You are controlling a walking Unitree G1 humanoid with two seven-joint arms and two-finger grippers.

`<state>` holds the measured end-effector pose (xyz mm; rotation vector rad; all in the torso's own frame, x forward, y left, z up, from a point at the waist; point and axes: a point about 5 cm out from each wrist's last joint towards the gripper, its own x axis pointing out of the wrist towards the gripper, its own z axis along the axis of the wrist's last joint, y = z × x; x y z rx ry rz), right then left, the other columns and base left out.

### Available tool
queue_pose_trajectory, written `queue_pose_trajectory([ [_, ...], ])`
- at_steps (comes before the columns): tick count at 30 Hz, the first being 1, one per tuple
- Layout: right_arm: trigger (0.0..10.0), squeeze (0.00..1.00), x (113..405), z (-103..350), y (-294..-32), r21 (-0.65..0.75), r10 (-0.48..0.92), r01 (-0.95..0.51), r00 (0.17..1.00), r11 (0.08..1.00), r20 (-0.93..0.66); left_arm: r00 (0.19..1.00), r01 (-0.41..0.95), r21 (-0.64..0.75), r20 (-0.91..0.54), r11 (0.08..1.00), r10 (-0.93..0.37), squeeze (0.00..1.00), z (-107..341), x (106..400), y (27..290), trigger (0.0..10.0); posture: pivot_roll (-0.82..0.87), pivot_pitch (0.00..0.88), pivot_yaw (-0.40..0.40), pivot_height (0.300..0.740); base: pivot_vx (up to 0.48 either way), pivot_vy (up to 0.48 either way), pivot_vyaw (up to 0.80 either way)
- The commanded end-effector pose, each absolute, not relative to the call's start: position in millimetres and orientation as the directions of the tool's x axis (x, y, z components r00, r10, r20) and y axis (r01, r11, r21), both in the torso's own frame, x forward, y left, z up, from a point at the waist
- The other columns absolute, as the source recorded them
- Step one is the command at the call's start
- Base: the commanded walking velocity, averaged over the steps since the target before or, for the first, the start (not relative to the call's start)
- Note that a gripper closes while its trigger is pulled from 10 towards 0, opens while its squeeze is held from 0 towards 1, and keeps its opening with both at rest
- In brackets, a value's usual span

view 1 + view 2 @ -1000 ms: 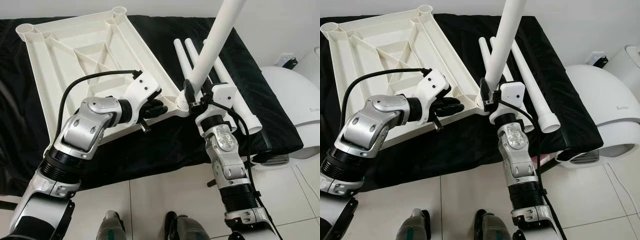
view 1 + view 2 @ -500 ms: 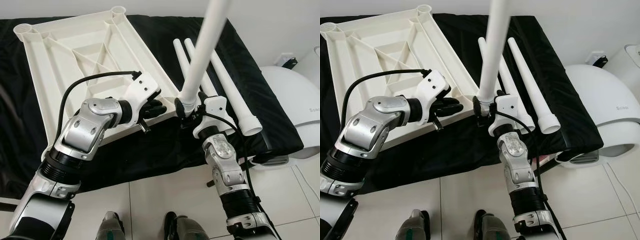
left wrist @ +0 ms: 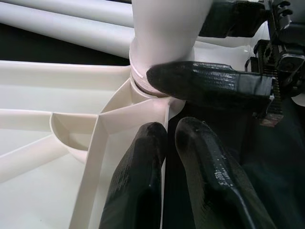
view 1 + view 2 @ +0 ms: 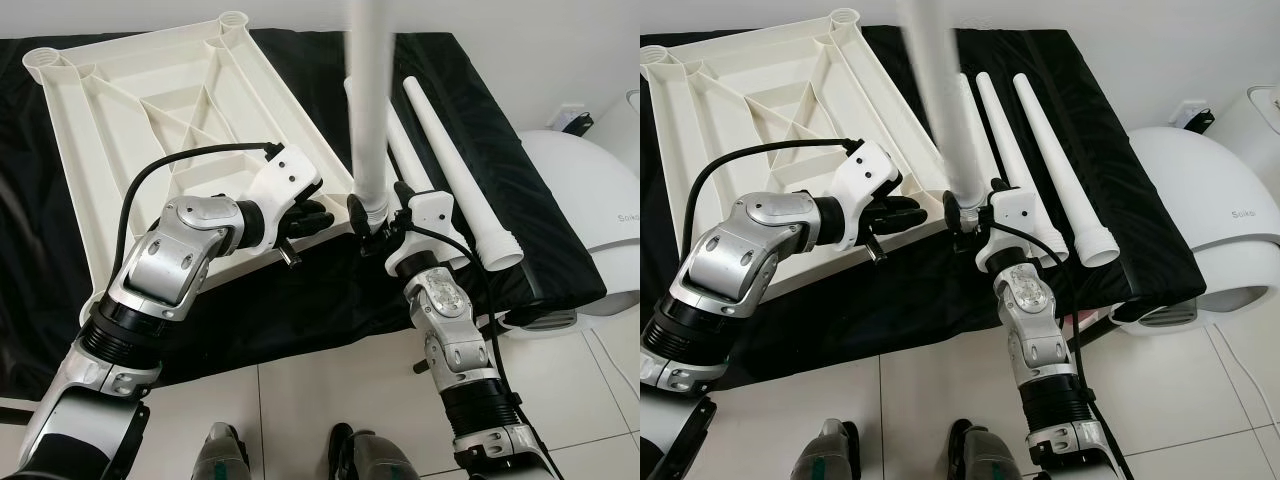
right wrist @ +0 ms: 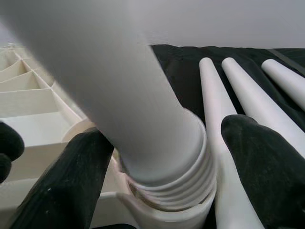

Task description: Building children table

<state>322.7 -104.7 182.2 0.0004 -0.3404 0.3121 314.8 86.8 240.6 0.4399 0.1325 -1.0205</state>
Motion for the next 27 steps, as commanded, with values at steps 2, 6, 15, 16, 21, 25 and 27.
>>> queue_pose_trajectory([
  [2,9.8,0.0,323.8,179.1,-107.6,-0.036,0.29,-0.294,0.901,0.955,0.323,0.55,0.83,0.299,-0.301,0.471,-0.779,0.0,242.2,316.9,87.5,10.0,0.1,0.194,-0.052,0.74,0.0,0.0,0.0],
  [6,0.0,0.0,325.0,176.3,-109.9,0.007,0.279,-0.295,0.911,0.956,0.305,0.551,0.83,0.3,-0.301,0.471,-0.779,0.0,242.5,316.9,87.8,10.0,0.1,0.194,-0.051,0.74,0.0,0.0,0.0],
  [15,2.3,0.0,325.3,175.7,-110.4,0.011,0.274,-0.29,0.913,0.957,0.303,0.551,0.829,0.304,-0.302,0.47,-0.778,0.0,242.9,317.5,88.0,10.0,0.1,0.189,-0.048,0.74,0.0,0.0,0.0],
  [16,2.3,0.0,325.3,175.5,-110.2,0.006,0.275,-0.29,0.913,0.957,0.303,0.551,0.829,0.305,-0.302,0.469,-0.777,0.0,242.9,317.6,88.0,10.0,0.1,0.189,-0.048,0.74,0.0,0.0,0.0],
  [21,0.0,0.0,325.1,175.9,-108.4,0.016,0.293,-0.313,0.906,0.95,0.306,0.551,0.829,0.304,-0.302,0.469,-0.778,0.0,243.2,317.3,87.3,10.0,0.1,0.184,-0.05,0.74,0.0,0.0,0.0],
  [25,0.0,0.0,325.2,176.4,-107.7,0.022,0.295,-0.317,0.904,0.948,0.309,0.55,0.83,0.304,-0.301,0.468,-0.779,0.0,242.8,317.1,86.8,10.0,0.1,0.18,-0.05,0.74,0.0,0.0,0.0],
  [27,0.0,0.0,325.3,177.0,-107.3,0.027,0.298,-0.322,0.902,0.946,0.312,0.549,0.83,0.304,-0.296,0.468,-0.781,0.0,243.7,317.0,86.2,10.0,0.1,0.177,-0.051,0.74,0.0,0.0,0.0],
])
